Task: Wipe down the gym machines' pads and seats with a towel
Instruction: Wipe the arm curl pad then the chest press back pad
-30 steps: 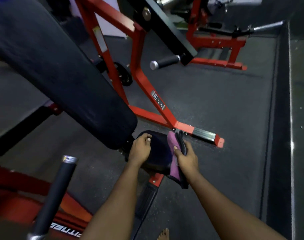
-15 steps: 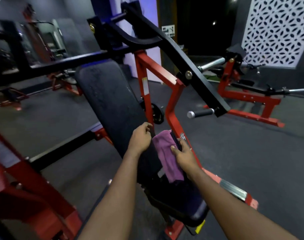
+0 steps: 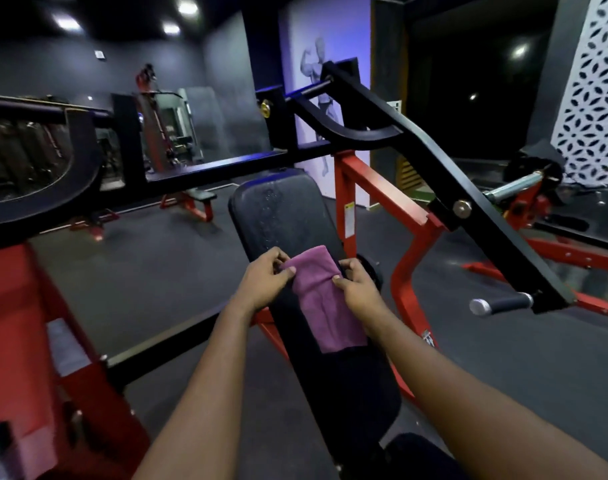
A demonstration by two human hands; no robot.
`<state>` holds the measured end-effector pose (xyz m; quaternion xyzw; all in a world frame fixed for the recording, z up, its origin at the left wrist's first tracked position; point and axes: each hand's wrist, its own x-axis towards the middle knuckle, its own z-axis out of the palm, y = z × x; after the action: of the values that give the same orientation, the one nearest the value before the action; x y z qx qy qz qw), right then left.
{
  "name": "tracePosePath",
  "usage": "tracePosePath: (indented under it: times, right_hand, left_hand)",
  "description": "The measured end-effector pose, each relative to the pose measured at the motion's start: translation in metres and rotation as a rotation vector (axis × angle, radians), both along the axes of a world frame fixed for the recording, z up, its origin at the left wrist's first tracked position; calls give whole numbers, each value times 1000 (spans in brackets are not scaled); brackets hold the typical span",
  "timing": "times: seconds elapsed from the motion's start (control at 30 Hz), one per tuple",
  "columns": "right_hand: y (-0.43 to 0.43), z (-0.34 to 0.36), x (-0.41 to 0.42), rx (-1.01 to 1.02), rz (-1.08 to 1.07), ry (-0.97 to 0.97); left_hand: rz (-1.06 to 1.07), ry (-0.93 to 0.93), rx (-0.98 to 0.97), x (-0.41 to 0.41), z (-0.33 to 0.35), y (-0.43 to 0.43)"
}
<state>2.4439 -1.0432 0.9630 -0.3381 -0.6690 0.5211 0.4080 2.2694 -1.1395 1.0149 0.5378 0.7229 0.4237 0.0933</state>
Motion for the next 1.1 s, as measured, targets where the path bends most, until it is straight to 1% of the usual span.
tracePosePath:
  times: [0.2, 0.3, 0.5, 0.57, 0.67, 0.73, 0.8, 0.87, 0.97, 1.03, 1.1]
  right_hand:
    - [23, 24, -50, 99, -1, -47]
    - [35, 38, -68, 218, -1, -43]
    - [64, 63, -109, 465, 7, 37]
    - [72, 76, -123, 518, -29, 42]
    - [81, 93, -143, 517, -149, 57]
    - [82, 96, -157, 557, -155, 57]
    - [78, 89, -171, 677, -74, -38]
    - [74, 76, -181, 799, -18, -190]
    - [79, 62, -191, 864, -26, -328]
    - [82, 60, -201, 893, -67, -367]
    - [82, 58, -214, 935, -95, -347]
  left_hand:
    - [74, 137, 32, -43, 24, 17]
    - [116, 193, 51, -55, 45, 28]
    - [239, 283, 98, -82, 89, 50]
    - [281, 322, 129, -91, 102, 62]
    - [333, 343, 158, -101, 117, 79]
    - [356, 362, 150, -109, 121, 89]
    - [363, 368, 143, -119, 120, 96]
    - [354, 360, 174, -129, 117, 97]
    - [346, 317, 270, -143, 112, 94]
    - [325, 236, 261, -157, 110, 92]
    - [258, 165, 180, -176, 103, 94]
